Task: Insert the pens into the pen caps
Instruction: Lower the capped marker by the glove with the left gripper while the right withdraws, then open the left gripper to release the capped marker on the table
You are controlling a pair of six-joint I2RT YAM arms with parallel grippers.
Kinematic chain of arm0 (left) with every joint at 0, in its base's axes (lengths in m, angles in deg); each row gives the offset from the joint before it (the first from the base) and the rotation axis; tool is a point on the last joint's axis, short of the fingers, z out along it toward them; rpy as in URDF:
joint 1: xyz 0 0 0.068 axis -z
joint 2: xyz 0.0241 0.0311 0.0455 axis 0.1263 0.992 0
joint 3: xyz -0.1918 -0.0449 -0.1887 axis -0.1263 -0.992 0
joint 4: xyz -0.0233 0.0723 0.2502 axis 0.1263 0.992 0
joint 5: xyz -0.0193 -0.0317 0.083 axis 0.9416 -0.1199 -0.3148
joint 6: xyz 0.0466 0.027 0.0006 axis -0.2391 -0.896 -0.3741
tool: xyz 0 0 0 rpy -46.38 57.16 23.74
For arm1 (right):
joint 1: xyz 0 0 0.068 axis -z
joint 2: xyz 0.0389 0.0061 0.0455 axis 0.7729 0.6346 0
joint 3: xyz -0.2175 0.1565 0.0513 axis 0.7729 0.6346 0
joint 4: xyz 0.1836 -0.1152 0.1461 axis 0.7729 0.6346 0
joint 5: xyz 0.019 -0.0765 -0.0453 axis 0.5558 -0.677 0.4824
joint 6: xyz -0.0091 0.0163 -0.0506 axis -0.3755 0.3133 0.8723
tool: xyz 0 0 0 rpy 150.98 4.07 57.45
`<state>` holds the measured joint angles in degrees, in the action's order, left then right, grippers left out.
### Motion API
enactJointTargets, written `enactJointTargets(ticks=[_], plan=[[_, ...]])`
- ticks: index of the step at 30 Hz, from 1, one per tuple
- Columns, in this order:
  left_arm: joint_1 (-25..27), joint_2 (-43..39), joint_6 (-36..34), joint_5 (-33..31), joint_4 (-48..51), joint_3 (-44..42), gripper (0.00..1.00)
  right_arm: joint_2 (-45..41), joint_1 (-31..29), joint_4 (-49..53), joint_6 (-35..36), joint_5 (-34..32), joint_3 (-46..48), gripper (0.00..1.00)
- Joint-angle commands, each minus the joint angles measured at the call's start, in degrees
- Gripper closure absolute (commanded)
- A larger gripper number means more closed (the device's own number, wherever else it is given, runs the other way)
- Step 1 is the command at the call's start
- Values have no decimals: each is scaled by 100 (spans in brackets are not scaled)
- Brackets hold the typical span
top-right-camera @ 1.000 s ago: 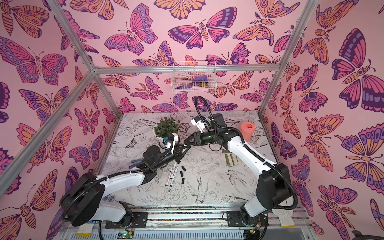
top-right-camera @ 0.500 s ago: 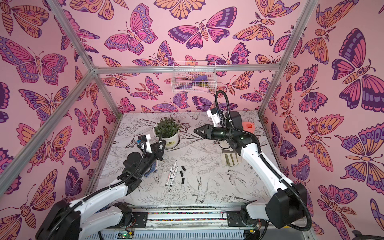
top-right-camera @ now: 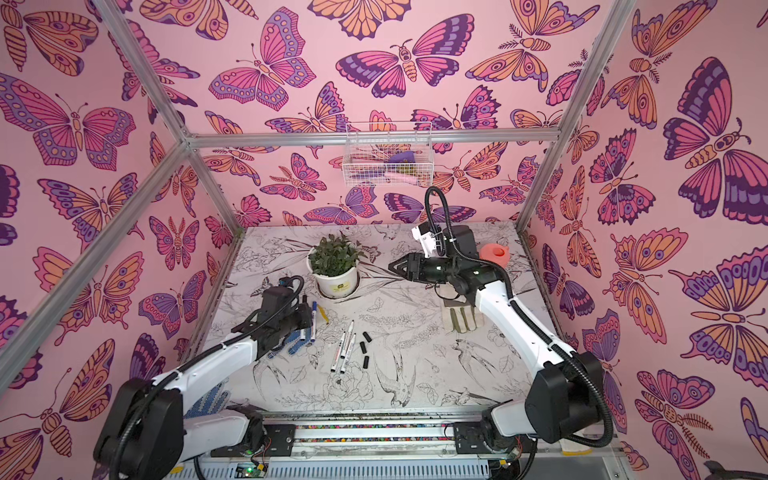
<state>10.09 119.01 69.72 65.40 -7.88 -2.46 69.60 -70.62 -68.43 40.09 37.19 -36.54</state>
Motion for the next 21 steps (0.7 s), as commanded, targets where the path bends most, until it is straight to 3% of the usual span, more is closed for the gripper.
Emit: enactJointTargets(ticks=[1,9,14,16,21], plan=[[-89,368,-445,-198,317,196,100,-61,-13,52,81,-15,-151,52],[-138,968,-419,-240,326,310,100,-113,-12,315,266,-99,-115,52],[-143,963,-373,-461,318,351,84,-103,-16,359,312,-78,-145,53],[-141,895,-445,-432,316,365,67,-107,-12,388,330,-61,-154,53],[-143,615,-438,-124,341,371,54,-150,-12,421,366,-48,-137,54]])
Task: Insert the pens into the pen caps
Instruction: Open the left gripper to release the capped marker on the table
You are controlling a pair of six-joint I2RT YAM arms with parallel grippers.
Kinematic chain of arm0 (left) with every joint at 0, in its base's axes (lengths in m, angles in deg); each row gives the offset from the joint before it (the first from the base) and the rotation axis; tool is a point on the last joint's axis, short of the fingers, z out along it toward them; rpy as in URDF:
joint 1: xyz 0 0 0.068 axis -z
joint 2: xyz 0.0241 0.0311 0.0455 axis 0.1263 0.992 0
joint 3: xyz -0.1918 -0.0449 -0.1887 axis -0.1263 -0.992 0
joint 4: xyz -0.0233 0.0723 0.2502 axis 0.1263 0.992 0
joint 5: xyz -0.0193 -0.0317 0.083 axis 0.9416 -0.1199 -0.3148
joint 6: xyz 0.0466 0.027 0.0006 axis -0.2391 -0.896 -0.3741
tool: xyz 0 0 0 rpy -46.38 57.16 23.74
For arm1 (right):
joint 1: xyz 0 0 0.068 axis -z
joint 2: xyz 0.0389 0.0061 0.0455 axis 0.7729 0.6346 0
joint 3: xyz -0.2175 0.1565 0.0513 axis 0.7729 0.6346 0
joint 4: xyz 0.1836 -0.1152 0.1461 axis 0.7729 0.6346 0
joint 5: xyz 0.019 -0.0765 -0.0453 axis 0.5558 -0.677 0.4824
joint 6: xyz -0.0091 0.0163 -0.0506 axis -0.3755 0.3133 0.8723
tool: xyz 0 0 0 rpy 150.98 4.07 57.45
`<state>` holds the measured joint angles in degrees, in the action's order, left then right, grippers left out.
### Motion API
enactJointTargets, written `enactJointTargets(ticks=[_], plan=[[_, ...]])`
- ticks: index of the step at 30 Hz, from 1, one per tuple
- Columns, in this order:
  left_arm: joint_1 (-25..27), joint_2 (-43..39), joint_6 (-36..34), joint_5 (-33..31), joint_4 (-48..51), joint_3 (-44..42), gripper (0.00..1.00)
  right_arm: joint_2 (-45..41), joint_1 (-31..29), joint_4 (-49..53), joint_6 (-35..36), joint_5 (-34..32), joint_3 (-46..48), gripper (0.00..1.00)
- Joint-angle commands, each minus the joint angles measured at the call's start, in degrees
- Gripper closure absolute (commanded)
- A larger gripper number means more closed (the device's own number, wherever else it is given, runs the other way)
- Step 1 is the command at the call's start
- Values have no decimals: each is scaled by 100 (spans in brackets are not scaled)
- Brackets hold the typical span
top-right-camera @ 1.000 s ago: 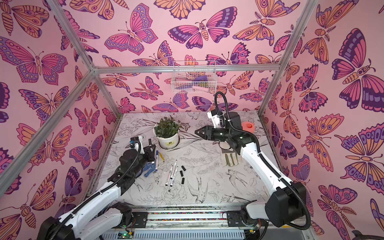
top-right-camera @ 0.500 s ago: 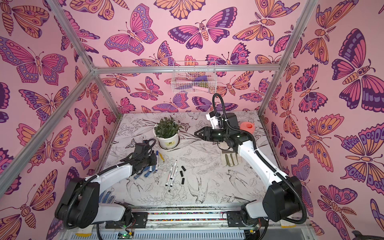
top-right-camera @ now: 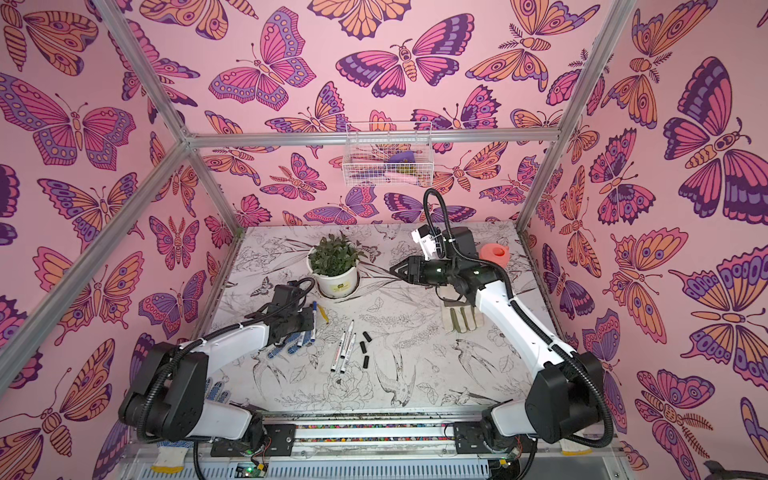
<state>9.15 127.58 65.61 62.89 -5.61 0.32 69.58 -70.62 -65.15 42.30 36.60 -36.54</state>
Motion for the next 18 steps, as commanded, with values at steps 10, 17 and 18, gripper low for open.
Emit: enactJointTargets(ticks=[10,17,18], plan=[[729,-1239,303,587,254,-223,43,-165,-12,44,137,-33,-103,54],[2034,-1259,661,471,429,-617,45,-86,-37,1,133,-69,-111,54],[2161,-1276,692,398,495,-669,46,-75,-40,7,154,-71,-113,55]])
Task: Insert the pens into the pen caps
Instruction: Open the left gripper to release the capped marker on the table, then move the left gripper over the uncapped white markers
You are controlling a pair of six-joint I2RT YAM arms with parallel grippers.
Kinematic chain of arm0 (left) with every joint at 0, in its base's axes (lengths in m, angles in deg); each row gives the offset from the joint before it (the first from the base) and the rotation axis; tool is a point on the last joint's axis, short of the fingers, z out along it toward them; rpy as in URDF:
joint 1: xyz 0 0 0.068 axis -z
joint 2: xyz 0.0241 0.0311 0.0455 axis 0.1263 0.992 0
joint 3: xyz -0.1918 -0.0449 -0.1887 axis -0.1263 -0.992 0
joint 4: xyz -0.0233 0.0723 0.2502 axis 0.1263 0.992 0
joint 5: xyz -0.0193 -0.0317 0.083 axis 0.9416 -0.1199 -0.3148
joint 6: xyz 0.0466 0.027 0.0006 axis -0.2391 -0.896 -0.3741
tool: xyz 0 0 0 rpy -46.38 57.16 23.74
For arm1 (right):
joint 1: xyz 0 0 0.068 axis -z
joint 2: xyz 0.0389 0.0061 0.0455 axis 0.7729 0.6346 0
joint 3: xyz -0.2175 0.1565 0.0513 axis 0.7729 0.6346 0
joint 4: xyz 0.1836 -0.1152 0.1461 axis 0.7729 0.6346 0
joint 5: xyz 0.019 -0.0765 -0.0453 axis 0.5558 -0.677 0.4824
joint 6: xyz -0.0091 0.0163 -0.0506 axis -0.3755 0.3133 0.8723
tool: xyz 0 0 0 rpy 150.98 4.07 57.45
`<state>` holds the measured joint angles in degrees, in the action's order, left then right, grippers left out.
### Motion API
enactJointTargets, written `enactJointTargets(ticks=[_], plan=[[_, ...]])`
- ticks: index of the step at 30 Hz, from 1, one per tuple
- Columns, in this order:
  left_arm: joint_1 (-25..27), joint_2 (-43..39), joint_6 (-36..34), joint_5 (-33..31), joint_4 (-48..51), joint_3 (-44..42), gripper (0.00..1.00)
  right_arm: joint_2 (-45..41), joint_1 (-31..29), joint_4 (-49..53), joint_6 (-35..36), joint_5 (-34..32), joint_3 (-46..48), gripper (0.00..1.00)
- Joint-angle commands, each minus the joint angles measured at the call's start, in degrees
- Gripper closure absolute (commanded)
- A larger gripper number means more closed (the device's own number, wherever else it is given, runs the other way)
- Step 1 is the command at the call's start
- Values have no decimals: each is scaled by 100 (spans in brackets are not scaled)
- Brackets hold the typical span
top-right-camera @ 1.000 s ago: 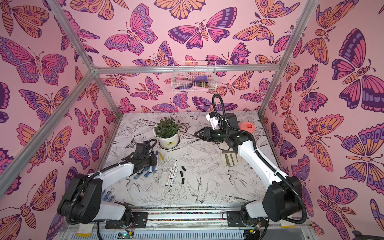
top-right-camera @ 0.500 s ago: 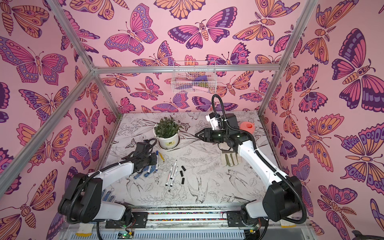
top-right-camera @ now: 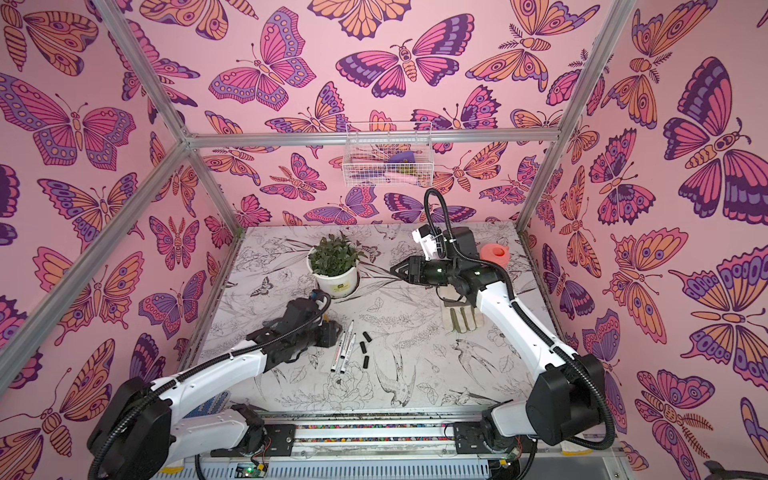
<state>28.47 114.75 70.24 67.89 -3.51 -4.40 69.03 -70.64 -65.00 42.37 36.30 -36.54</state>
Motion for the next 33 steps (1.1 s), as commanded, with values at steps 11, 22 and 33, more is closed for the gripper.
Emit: enactJointTargets(ticks=[11,22,33], plan=[[743,-435,675,-419,1351,-464,44,98,-62,76,257,-71,-119,55],[798,151,371,-533,1373,-136,45,200,-97,188,312,-40,-288,56],[804,924,204,-822,1357,140,53,142,-105,289,394,-149,-269,56]])
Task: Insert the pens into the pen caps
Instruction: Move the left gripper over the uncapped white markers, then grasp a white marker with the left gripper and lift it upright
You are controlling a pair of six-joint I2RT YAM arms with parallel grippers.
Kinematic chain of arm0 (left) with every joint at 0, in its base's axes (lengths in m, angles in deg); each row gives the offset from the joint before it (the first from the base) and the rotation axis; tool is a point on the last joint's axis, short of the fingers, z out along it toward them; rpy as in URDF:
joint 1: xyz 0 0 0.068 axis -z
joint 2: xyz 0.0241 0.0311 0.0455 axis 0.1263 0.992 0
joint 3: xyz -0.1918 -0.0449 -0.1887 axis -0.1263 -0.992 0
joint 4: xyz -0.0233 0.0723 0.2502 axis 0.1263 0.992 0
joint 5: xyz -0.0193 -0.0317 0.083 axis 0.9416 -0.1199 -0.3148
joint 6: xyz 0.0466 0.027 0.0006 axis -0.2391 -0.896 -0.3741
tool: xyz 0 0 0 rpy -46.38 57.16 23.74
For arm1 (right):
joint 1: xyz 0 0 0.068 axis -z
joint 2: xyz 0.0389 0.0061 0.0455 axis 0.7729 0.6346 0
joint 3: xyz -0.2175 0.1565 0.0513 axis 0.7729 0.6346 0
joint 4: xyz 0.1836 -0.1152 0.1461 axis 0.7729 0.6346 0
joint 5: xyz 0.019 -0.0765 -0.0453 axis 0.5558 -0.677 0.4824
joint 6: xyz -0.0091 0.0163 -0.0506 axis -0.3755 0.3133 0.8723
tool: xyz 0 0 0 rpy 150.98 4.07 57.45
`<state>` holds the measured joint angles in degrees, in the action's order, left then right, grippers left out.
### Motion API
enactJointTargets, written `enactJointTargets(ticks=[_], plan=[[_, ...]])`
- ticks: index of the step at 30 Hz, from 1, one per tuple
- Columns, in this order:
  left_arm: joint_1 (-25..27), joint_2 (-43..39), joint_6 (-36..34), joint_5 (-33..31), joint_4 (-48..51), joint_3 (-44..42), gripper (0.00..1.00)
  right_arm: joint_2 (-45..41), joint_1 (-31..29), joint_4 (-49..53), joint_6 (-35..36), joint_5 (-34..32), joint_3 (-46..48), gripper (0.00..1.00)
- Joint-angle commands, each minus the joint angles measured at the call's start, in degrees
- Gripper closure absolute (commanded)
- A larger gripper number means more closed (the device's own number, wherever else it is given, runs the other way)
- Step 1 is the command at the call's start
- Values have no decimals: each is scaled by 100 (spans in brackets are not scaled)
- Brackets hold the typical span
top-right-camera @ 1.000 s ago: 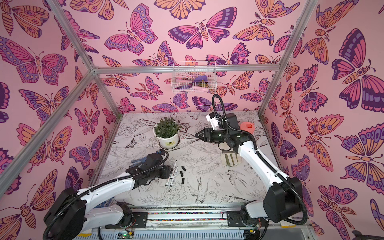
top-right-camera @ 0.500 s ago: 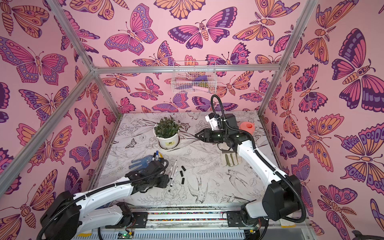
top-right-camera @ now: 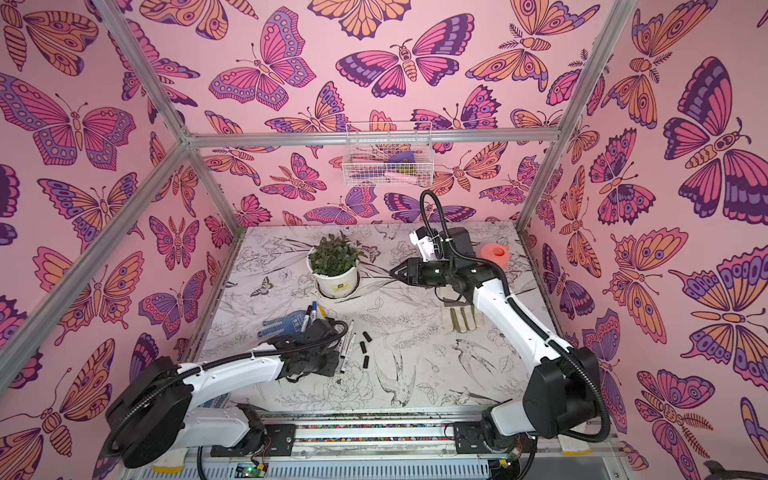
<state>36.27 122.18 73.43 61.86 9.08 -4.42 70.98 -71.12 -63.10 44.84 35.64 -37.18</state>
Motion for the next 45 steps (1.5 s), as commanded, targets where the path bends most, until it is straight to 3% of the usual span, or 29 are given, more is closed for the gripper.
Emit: enactJointTargets(ticks=[1,8,12,17,23,32,39,45], plan=[[25,239,-123,-257,133,183,54,-52,-53,95,154,-76,-203,56],[33,566,90,-403,345,285,79,-148,-58,121,183,-133,-152,57],[9,454,161,-448,315,399,100,-183,-54,112,165,-141,-118,57],[-33,-267,-489,-168,-205,703,100,-201,-97,139,180,-145,-95,57],[-182,-1425,-1153,908,-2129,659,100,-91,-480,162,278,-95,-125,57],[-188,-1141,-1265,1486,-3007,1111,100,296,-1205,-74,235,-15,-471,57],[-185,-993,-1164,1674,-3258,1052,100,400,-1260,-99,208,-194,-582,60],[-187,-1038,-1109,1714,-3302,966,100,526,-1262,-132,148,-223,-735,71]])
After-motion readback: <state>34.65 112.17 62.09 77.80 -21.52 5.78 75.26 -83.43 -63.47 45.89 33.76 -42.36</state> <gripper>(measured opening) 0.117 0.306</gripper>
